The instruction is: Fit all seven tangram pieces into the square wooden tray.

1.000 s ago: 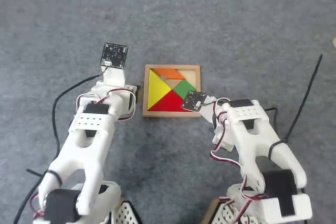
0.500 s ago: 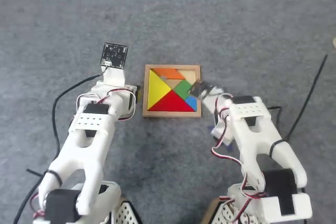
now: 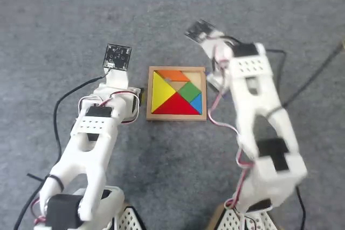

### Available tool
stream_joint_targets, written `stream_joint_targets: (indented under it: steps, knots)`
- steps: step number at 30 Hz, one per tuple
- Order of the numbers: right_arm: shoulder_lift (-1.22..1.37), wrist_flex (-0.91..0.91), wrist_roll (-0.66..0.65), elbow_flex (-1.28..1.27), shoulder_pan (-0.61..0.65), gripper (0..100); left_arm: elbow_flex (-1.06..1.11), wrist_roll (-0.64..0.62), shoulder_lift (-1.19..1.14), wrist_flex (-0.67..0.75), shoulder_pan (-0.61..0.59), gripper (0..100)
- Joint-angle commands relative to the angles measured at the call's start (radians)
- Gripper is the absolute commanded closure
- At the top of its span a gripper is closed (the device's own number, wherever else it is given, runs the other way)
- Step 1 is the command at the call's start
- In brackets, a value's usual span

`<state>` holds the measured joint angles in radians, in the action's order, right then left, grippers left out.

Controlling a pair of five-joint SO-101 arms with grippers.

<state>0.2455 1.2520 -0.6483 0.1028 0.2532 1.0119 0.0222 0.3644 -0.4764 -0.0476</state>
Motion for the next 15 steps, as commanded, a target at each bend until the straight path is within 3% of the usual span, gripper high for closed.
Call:
stream_joint_targets:
  steps: [1,11,15]
  knots:
    - [0.151,0.018,-0.014,0.272,0.071,99.1,-0.024,0.008,0.003,0.021,-0.008,81]
    - [0.599,0.027,0.029,0.755,0.101,99.1,-0.024,0.008,0.011,0.017,-0.008,81]
    - [0.704,0.117,0.031,0.904,0.099,99.1,-0.024,0.008,0.011,0.017,-0.008,81]
